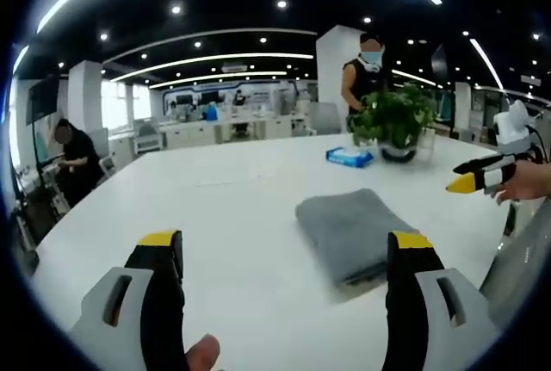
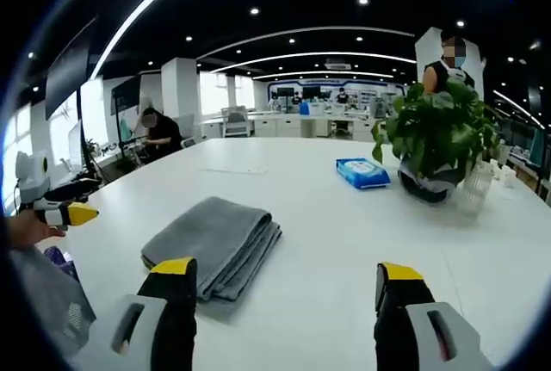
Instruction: Open the folded towel by lifting each exposed corner and separating the folded layers until the towel lies flat within the target outline without major curled edges
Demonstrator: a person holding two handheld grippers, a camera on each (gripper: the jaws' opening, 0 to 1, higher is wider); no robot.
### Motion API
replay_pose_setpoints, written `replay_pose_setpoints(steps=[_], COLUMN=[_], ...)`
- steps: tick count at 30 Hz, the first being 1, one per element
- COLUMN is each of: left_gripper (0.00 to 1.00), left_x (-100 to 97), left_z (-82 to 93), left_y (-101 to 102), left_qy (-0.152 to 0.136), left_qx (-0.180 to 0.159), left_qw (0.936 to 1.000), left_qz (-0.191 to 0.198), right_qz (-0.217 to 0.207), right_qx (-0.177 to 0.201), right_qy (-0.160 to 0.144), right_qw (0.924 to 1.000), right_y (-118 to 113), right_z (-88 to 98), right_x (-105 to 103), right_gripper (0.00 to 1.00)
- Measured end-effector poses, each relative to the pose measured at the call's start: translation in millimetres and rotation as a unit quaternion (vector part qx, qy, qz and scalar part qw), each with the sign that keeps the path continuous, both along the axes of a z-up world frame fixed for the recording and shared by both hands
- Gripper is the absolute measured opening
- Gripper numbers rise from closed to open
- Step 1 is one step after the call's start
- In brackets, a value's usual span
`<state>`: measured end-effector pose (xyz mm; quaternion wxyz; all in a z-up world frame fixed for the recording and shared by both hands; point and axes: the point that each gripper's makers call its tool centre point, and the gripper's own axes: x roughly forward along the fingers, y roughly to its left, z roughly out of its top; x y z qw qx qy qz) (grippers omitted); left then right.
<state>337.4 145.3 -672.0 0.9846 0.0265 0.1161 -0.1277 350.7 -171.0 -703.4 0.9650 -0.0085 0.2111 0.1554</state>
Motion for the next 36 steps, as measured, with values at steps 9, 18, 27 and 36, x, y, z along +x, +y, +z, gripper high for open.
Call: replay_pose_setpoints(steps=[9, 18, 27, 36], left_gripper=[0.98, 0.98, 0.97, 0.96], left_x=[0.1, -0.4, -1.0, -1.7], left_z=[-0.4, 0.4, 0.8, 3.3], left_y=[1.5, 1.1, -0.4, -1.9], left_qy=[0.001, 0.001, 0.001, -0.005], left_qx=[-0.002, -0.003, -0.001, -0.002], left_qw=[1.0, 1.0, 1.0, 1.0], left_qz=[0.002, 0.002, 0.001, -0.003], right_qz=[-0.003, -0.001, -0.003, -0.009], right_qx=[0.0, -0.005, -0.004, -0.002], right_qy=[0.003, 0.004, 0.004, 0.001], right_qw=[1.0, 1.0, 1.0, 1.0], right_y=[-1.5, -0.6, -2.5, -5.1], right_z=[-0.6, -0.8, -0.4, 1.0], right_x=[-0.5, -1.5, -1.5, -1.2], right_gripper=[0.85, 0.84, 0.83, 0.82])
